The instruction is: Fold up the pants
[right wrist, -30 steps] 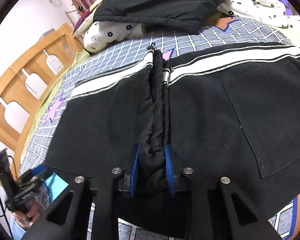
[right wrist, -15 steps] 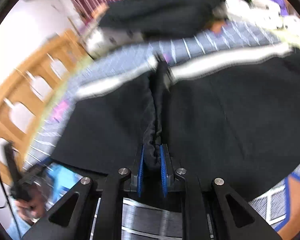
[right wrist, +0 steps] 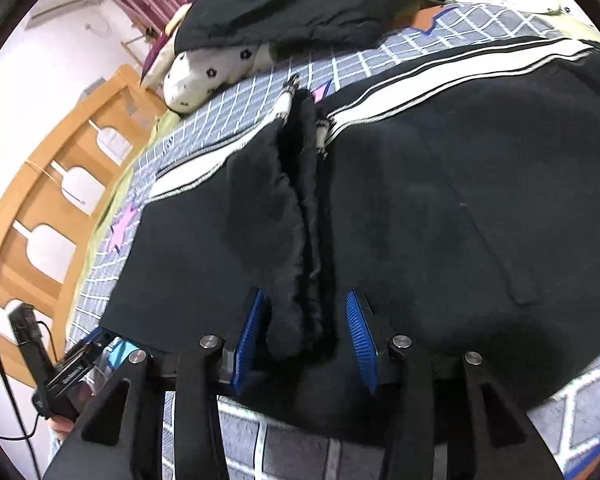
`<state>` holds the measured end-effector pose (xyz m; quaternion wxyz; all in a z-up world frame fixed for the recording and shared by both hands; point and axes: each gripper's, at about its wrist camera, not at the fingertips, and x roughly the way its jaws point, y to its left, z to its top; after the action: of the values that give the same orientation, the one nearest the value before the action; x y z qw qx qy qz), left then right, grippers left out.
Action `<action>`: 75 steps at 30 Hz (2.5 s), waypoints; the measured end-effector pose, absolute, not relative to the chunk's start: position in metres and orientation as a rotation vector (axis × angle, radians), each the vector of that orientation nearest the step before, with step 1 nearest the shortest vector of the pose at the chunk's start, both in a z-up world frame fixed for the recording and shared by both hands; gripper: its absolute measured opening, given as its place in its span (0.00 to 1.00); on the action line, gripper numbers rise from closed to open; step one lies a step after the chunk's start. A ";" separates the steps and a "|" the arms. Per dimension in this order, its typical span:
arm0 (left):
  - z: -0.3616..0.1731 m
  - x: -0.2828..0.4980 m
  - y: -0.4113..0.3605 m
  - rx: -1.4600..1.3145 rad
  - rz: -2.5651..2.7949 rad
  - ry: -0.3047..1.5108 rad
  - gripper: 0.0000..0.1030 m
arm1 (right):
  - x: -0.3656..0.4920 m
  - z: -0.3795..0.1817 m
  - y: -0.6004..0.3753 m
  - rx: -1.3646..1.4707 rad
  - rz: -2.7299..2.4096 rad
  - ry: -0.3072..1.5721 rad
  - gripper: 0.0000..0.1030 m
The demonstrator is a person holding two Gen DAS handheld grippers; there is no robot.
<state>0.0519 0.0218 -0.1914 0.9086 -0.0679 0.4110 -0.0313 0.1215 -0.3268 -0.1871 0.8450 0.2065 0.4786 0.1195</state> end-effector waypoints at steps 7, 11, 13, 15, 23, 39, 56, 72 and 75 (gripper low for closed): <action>-0.191 0.053 0.017 -0.067 -0.036 0.822 0.66 | 0.115 -0.159 -0.330 0.444 0.295 0.880 0.18; -0.191 0.051 0.015 -0.070 -0.062 0.821 0.66 | 0.098 -0.146 -0.346 0.426 0.243 0.829 0.18; -0.192 0.052 0.009 -0.043 -0.050 0.825 0.66 | 0.108 -0.177 -0.349 0.438 0.196 0.955 0.18; -0.191 0.051 0.008 -0.026 -0.046 0.831 0.66 | 0.112 -0.198 -0.345 0.430 0.175 1.005 0.19; -0.156 0.021 0.008 0.018 -0.159 0.810 0.65 | 0.095 -0.143 -0.336 0.224 0.124 0.851 0.24; -0.182 0.077 -0.012 0.000 -0.136 0.904 0.66 | 0.145 -0.129 -0.324 0.136 0.190 0.855 0.56; -0.166 0.105 0.018 -0.105 -0.102 0.883 0.65 | 0.267 -0.189 -0.307 -0.066 0.205 1.006 0.19; -0.163 0.143 0.001 -0.146 -0.090 0.950 0.63 | 0.113 -0.108 -0.465 0.048 -0.143 0.883 0.69; -0.165 0.151 -0.001 -0.145 -0.092 0.961 0.63 | 0.086 -0.120 -0.522 0.141 -0.278 0.901 0.68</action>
<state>0.1509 -0.0013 -0.1648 0.8833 -0.0698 0.4616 -0.0442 0.0861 -0.5221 -0.1201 0.8886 0.0677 0.4335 -0.1338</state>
